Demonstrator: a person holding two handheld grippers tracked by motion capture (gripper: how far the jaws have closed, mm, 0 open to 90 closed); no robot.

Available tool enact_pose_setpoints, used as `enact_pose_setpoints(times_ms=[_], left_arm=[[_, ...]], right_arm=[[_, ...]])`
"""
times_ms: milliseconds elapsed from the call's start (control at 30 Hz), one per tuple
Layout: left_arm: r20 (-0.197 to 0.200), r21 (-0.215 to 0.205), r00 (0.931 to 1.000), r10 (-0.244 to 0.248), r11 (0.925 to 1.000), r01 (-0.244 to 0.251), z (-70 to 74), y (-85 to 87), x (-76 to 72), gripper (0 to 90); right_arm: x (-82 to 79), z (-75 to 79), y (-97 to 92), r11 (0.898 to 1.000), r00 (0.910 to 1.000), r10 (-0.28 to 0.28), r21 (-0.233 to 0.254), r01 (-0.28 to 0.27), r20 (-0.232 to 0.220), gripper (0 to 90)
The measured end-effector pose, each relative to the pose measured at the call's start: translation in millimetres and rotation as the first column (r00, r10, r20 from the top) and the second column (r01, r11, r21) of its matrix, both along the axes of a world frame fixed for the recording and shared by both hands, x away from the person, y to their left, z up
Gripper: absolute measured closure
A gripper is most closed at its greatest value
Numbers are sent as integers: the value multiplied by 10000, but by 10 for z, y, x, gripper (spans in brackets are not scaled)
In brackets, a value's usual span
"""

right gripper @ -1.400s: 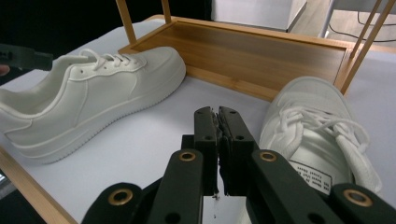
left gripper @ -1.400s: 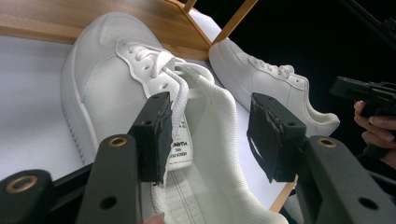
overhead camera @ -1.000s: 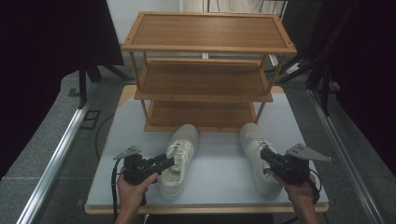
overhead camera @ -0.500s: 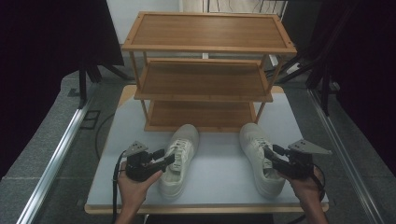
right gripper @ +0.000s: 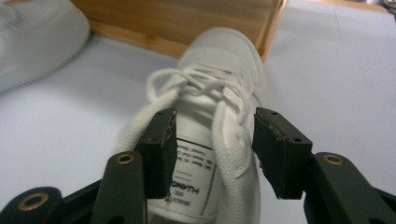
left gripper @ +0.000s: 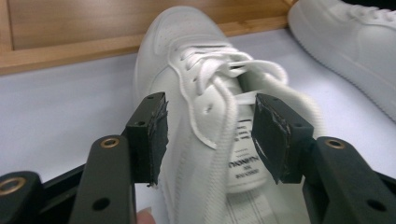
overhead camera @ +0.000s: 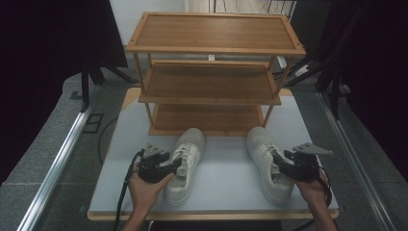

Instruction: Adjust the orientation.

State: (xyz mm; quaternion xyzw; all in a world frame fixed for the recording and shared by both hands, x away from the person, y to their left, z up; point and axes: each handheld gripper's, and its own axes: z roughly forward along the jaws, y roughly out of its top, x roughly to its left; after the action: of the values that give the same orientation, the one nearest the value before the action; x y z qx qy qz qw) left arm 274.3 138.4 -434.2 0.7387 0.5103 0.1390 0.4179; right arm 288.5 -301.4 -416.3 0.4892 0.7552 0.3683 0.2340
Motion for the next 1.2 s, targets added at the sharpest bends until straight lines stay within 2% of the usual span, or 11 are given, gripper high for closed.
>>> enact_pose_setpoints(times_ms=[267, 567, 767, 933, 1200], left_arm=[[-181, 196, 9998, 131, 9997, -127, -65, -29, 75, 459], [-504, 263, 9983, 290, 9993, -277, -146, -49, 176, 486], [-609, 59, 9978, 265, 9996, -262, -169, -55, 222, 534], [-624, 79, 9976, 285, 9996, -281, -169, -56, 232, 544], [-551, 89, 9972, 506, 9987, -502, -181, -91, 232, 555]], right_arm=[[125, -105, -28, 9997, 9992, -236, -58, 234, -331, 521], [243, -179, -24, 9991, 9986, -393, -182, 387, -364, 551], [258, -196, -21, 9979, 9981, -524, -387, 512, -322, 555], [240, -197, -5, 9945, 9965, -830, -647, 821, -112, 535], [217, -235, -13, 9905, 9929, -1191, -693, 1190, 34, 519]])
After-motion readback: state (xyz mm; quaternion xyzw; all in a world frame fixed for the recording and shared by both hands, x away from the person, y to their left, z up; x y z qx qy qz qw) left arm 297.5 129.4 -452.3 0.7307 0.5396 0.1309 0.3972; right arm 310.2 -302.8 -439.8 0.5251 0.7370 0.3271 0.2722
